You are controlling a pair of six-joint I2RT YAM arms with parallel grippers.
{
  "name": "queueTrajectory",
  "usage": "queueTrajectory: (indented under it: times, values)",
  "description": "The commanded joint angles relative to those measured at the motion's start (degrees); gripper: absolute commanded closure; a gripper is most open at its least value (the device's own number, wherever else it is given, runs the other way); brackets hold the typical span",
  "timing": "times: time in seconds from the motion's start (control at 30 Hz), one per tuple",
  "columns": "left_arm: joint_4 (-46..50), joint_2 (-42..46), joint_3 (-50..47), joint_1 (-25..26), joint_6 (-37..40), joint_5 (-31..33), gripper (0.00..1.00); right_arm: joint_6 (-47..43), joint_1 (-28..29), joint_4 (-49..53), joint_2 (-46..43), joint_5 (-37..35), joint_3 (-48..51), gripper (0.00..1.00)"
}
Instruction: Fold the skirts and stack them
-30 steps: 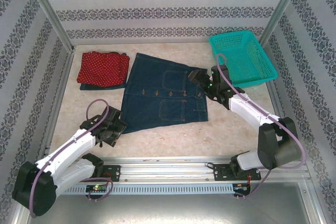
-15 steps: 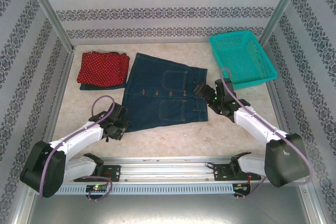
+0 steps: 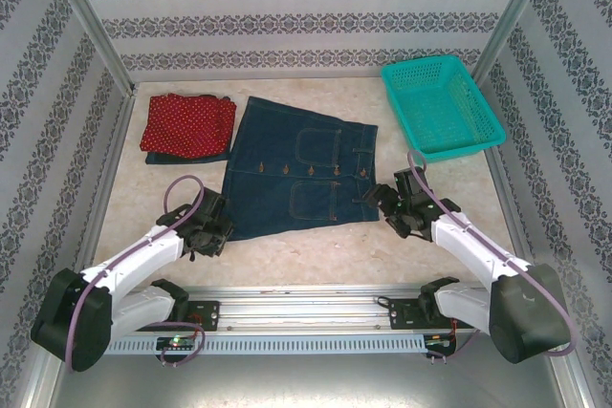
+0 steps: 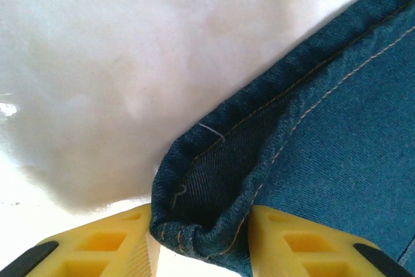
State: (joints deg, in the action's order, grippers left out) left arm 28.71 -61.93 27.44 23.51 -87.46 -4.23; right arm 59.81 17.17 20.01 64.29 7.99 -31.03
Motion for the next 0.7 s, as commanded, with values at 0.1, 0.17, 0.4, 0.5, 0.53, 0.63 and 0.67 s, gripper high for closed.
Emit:
queueTrajectory:
  times: [0.1,0.17,0.4,0.5,0.53,0.63,0.67]
  values:
    - [3.8,0.1,-2.0,-0.6,-0.2,-1.8,0.61,3.8,1.9,0.2,2.1,1.9,1.1,0.14]
    - [3.9,1.5,-3.9,-0.6,-1.0,-2.3,0.61,3.9,2.5,0.0,2.7,1.9,1.2,0.14]
    - [1.7,4.4,-7.3,-2.1,-2.2,-2.8,0.56,4.0,2.8,-3.7,7.4,2.5,1.1,0.32]
    - [1.4,3.4,-6.7,-2.3,-1.3,-3.0,0.6,4.4,3.0,-5.6,9.1,2.2,0.1,0.38]
    - [0.8,2.9,-6.8,-2.3,-1.2,-3.1,0.63,4.4,3.0,-6.4,9.7,1.8,0.1,0.4]
    - [-1.2,1.8,-7.1,-2.6,-1.0,-3.8,0.73,4.4,3.0,-8.4,11.6,1.2,0.3,0.5]
    - [-1.5,1.6,-6.9,-2.7,-0.6,-3.8,0.78,4.4,3.1,-9.2,11.9,1.0,0.4,0.54]
